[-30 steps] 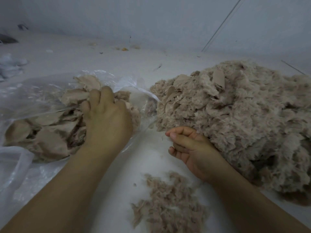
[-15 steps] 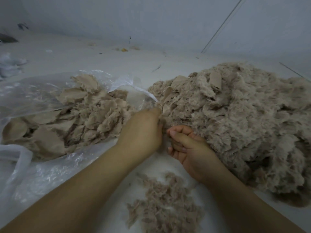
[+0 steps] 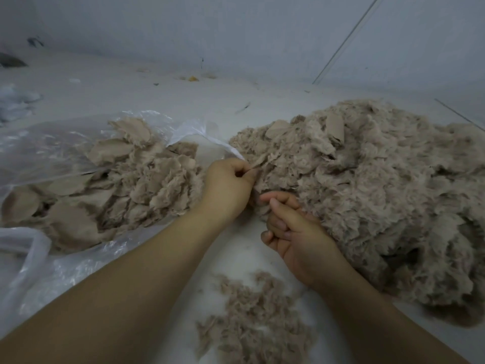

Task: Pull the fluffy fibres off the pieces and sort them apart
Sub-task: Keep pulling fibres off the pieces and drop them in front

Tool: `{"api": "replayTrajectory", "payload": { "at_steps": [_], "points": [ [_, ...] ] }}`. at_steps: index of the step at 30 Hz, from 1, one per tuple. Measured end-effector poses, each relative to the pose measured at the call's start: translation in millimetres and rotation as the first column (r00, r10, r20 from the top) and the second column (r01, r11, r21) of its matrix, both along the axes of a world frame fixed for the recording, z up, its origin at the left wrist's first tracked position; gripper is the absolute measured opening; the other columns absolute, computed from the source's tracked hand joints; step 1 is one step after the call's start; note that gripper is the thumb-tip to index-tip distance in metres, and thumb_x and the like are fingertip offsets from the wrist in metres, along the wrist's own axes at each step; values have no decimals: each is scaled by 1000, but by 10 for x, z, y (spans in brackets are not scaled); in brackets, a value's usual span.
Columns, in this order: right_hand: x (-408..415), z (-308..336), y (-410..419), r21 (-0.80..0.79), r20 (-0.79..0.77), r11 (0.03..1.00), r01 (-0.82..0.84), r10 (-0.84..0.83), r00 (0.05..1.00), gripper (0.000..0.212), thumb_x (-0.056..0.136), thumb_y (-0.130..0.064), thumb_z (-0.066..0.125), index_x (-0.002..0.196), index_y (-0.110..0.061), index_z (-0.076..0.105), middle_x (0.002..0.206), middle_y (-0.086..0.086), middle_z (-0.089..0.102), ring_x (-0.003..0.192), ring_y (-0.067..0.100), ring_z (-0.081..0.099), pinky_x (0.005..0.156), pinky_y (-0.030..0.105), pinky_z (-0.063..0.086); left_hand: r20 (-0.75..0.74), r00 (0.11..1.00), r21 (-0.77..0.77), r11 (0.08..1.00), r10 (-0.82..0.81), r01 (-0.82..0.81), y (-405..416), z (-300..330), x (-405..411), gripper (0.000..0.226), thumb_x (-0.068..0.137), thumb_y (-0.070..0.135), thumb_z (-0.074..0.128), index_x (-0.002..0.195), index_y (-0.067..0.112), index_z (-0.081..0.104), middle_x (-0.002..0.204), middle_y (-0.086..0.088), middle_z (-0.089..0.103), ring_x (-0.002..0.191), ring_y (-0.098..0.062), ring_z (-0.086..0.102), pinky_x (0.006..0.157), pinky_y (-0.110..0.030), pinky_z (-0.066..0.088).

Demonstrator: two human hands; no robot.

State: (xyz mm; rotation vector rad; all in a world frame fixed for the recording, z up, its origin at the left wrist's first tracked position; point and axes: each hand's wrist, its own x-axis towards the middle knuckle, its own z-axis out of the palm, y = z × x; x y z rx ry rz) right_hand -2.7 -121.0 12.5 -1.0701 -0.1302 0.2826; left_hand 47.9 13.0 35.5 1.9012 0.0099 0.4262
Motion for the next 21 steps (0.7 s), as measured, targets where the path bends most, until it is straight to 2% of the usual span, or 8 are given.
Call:
{"api": "replayTrajectory", "payload": {
  "at_steps": [2,4,6,10,12,15,18,21],
  "points": [
    [2,-1,-8,14,1,1000,-4,4,1000,28,100,-16,47,90,-24,72,53,-7,34,42,2,35,52,18,43,1,1000,26,1000,17,-17,79,-26,-83,28,90,14,67,62,9,63,48,-1,55,40,-9,47,43,-21,36],
    [-4,14,-13,42,-7,999,-33,33,999,22,96,-20,52,103,-26,71,54,-8,36,43,2,36,52,18,44,-27,1000,39,999,13,-12,132,-64,-190,24,88,11,68,64,13,66,45,8,54,37,-3,45,41,-18,37],
    [-9,26,-19,60,-34,997,-50,52,998,30,90,-24,56,116,-30,67,53,-9,37,42,2,37,53,17,45,-80,997,38,999,-15,18,159,-124,-296,22,86,8,69,65,10,66,44,11,52,37,-1,44,41,-19,39],
    [-16,44,-20,51,-37,997,-55,57,998,42,87,-27,57,127,-39,58,52,-9,35,42,3,35,52,17,46,-151,984,-27,996,-93,90,184,-206,-452,27,83,-1,69,61,6,53,51,-5,46,46,-14,41,50,-25,34],
    [-12,40,-23,60,-39,997,-55,58,998,49,82,-28,58,130,-40,54,52,-7,34,43,3,33,53,18,45,-118,989,-11,996,-94,93,201,-216,-514,31,78,-8,66,60,9,47,50,0,41,47,-9,36,49,-24,30],
    [2,19,-35,34,-42,998,-50,51,998,40,92,-25,55,129,-38,57,53,-7,35,43,3,36,54,18,46,-53,998,130,990,-40,46,190,-228,-587,22,78,5,67,69,15,50,55,7,43,47,-3,36,46,-22,33],
    [13,2,-31,2,-39,999,-43,43,998,29,97,-21,51,119,-32,66,53,-8,37,43,2,37,54,18,47,-36,999,97,995,25,-21,150,-214,-552,18,83,19,73,74,13,58,63,-2,55,54,-12,49,52,-34,46],
    [13,-11,-17,2,-43,999,-45,45,998,26,91,-22,55,111,-19,70,53,-7,38,41,2,37,53,19,47,-46,998,46,998,39,-37,166,-181,-491,8,87,14,69,85,13,62,59,-4,56,51,-17,51,50,-36,46]
  ]
}}
